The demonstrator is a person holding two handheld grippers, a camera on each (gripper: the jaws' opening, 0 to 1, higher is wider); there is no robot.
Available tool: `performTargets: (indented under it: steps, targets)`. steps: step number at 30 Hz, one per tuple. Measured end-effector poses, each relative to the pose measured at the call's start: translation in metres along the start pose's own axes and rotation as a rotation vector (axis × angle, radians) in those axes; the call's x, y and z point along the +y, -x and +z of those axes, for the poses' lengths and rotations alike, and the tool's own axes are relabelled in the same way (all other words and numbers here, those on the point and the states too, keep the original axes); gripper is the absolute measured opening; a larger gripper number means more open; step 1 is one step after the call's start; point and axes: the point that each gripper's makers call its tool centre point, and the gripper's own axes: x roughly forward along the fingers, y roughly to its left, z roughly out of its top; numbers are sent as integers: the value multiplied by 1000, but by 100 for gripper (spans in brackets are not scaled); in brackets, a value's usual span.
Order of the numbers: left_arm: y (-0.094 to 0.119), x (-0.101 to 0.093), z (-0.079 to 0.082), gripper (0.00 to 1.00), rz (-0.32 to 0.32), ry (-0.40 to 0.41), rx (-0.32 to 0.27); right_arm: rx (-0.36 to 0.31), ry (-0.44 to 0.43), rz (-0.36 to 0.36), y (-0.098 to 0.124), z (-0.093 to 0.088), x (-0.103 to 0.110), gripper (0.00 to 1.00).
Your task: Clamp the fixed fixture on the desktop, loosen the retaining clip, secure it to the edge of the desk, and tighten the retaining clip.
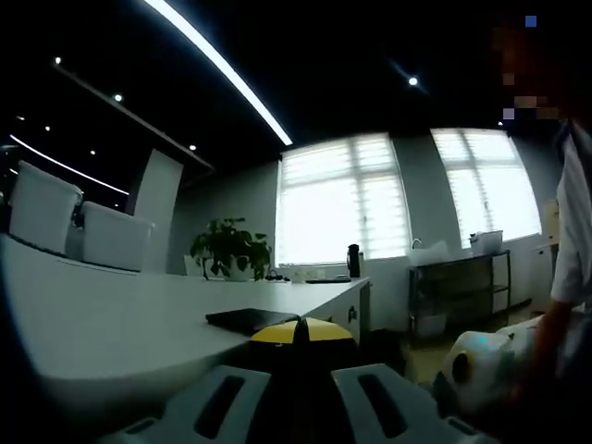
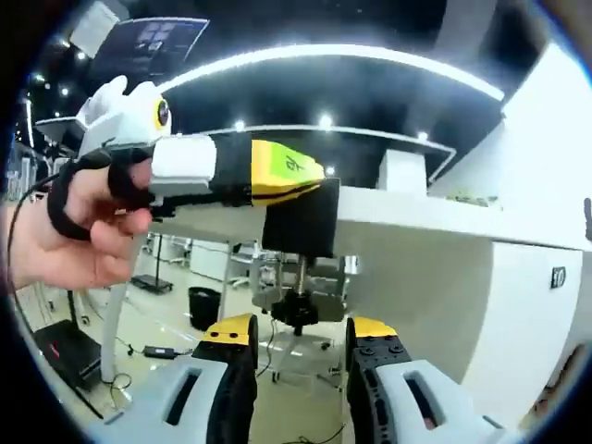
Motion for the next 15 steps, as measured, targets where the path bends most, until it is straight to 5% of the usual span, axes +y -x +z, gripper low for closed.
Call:
performTargets:
  steps: [3,7,15]
  targets:
    - [0,0,0,2,-1,6,-2,9,-167,16,-8,-2,10,36]
    - [0,0,0,2,-1,2,2,3,-101,-43,-19,-2,5,35]
    - [0,-1,0,2,-6,11,3,2,-90,-52,-31,-3,3,26]
